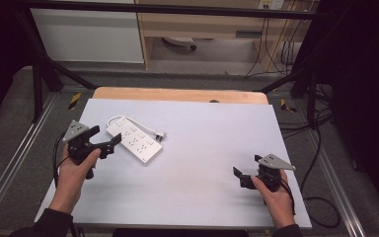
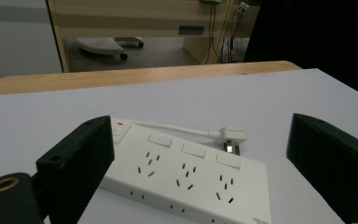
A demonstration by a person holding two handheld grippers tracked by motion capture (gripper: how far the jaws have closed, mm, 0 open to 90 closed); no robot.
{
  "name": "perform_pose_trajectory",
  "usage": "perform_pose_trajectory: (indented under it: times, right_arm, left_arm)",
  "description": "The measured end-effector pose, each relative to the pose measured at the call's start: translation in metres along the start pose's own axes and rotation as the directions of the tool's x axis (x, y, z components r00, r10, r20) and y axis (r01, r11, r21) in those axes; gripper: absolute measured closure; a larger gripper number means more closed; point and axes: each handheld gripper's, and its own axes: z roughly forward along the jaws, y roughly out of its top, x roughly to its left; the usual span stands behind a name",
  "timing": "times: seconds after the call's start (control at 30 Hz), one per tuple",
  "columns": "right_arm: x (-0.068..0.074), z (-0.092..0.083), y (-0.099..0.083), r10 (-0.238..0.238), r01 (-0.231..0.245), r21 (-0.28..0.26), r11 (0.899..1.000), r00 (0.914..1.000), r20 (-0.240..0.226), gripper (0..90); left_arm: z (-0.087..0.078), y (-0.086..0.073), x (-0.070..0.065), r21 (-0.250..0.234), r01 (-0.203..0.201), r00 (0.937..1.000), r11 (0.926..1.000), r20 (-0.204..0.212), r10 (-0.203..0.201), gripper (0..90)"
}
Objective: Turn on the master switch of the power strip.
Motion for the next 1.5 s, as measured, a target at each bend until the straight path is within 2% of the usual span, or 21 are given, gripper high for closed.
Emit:
perform_pose_trajectory:
  times: [0.13,0.33,0.47,0.57,0.73,1.0,1.3,1.37,1.5]
  right_arm:
    - [0.001,0.0,0.0,0.0,0.0,0.0,1.0,1.0,-0.001,3.8]
    - [0.001,0.0,0.0,0.002,-0.002,0.001,1.0,1.0,-0.002,3.8]
    - [0.001,0.0,0.0,0.001,-0.001,-0.005,1.0,1.0,-0.001,3.6]
    - [0.001,-0.001,0.0,0.003,-0.003,-0.007,1.0,1.0,-0.003,3.4]
    - [0.0,-0.001,0.0,0.008,-0.008,-0.005,1.0,1.0,-0.004,3.4]
    - [0.0,-0.003,0.0,0.01,-0.01,-0.013,1.0,0.9999,-0.005,3.4]
    - [0.0,-0.004,0.001,0.016,-0.016,-0.013,1.0,0.9998,-0.009,3.5]
    - [0.0,-0.004,0.001,0.015,-0.015,-0.014,1.0,0.9999,-0.009,3.5]
    - [0.0,-0.004,0.001,0.013,-0.013,-0.014,1.0,0.9999,-0.008,3.6]
  left_arm:
    - [0.007,0.007,-0.002,0.01,-0.027,0.9996,0.9996,-0.001,0.027,7.3]
    - [0.015,0.017,-0.004,0.011,-0.038,0.9993,0.9992,-0.006,0.038,7.4]
    - [0.023,0.024,0.001,0.01,-0.045,0.9986,0.9989,-0.026,0.045,7.5]
    - [0.029,0.027,0.007,0.01,-0.023,0.9992,0.9997,-0.033,0.023,7.7]
    - [0.038,0.03,0.012,0.006,-0.023,0.998,0.9997,-0.06,0.023,7.9]
    - [0.056,0.034,0.02,0.01,-0.038,0.993,0.9992,-0.111,0.039,8.2]
    - [0.07,0.038,0.026,0.003,-0.041,0.9874,0.9991,-0.153,0.041,9.3]
    - [0.073,0.037,0.027,0.019,-0.053,0.9836,0.9984,-0.171,0.056,9.5]
    - [0.08,0.033,0.032,0.029,-0.038,0.9815,0.9989,-0.186,0.043,10.7]
